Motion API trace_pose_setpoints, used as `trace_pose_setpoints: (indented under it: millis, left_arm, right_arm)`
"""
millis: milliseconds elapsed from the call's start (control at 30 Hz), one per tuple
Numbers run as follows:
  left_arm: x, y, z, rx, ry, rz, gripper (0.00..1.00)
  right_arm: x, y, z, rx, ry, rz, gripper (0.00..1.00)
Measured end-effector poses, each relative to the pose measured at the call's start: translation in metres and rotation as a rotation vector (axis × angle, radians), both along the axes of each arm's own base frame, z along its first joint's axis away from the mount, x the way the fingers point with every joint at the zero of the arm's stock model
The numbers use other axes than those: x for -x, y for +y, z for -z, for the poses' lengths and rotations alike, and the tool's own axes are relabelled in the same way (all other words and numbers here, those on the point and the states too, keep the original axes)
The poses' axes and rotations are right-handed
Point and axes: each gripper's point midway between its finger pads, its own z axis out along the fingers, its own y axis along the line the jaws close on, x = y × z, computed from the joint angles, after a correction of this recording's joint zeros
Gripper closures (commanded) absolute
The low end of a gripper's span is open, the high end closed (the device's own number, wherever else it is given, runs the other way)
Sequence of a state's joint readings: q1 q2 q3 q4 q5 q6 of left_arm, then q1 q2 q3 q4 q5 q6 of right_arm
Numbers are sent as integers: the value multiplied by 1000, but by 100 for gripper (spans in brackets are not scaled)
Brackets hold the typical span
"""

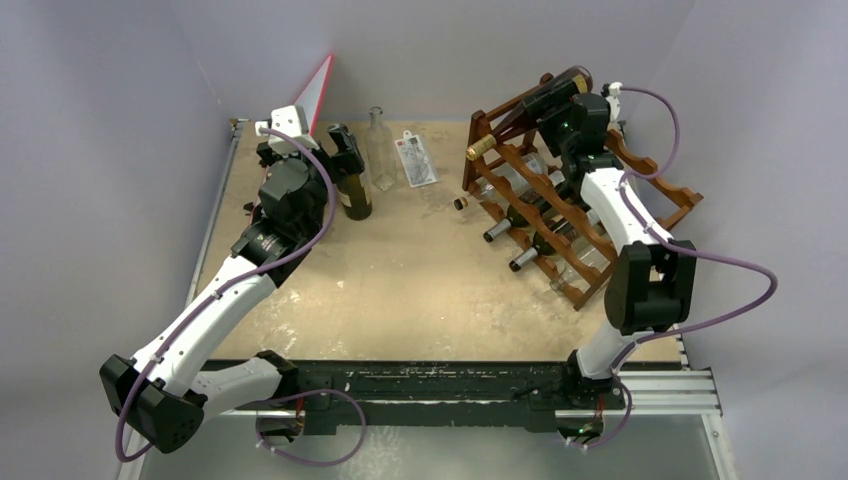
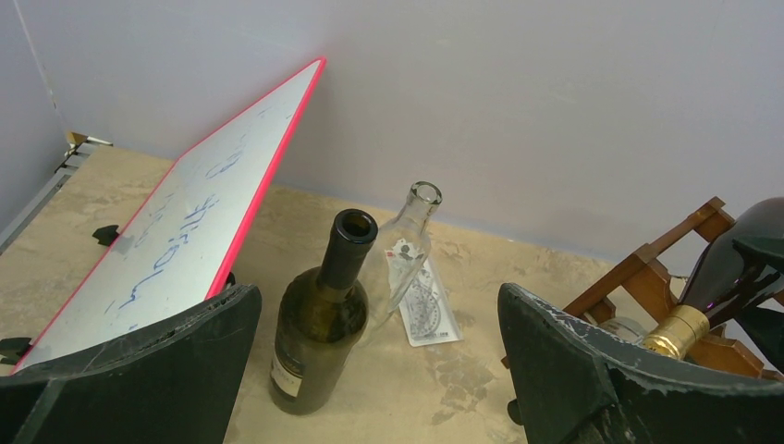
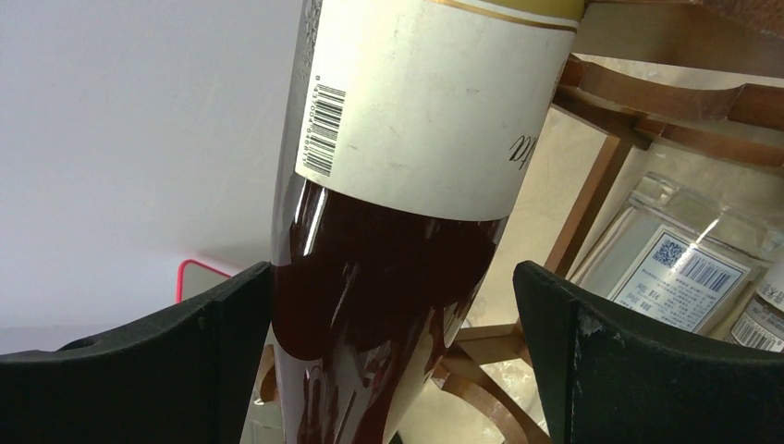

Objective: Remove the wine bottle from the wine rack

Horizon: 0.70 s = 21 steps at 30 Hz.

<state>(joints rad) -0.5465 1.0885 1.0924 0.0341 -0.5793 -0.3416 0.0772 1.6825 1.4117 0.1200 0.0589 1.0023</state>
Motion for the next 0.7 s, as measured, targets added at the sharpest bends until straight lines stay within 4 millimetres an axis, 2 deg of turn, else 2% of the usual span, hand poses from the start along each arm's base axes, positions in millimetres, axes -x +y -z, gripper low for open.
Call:
trace_pose_setpoints:
  millis: [233, 367, 567, 700]
  left_arm:
    - [0, 0, 1, -1, 2, 0, 0]
    - [0, -1, 1, 6, 2, 1, 0]
    - [0, -1, 0, 7, 1, 4, 0]
    - [0, -1, 0, 7, 0, 5, 0]
  right_arm:
    - [-9, 1, 4, -24, -15, 8, 0]
    - [-14, 2, 4, -47, -28, 14, 4]
    - [-18, 3, 1, -102, -66, 27, 19]
    - [-20, 4, -1, -135, -92, 34, 24]
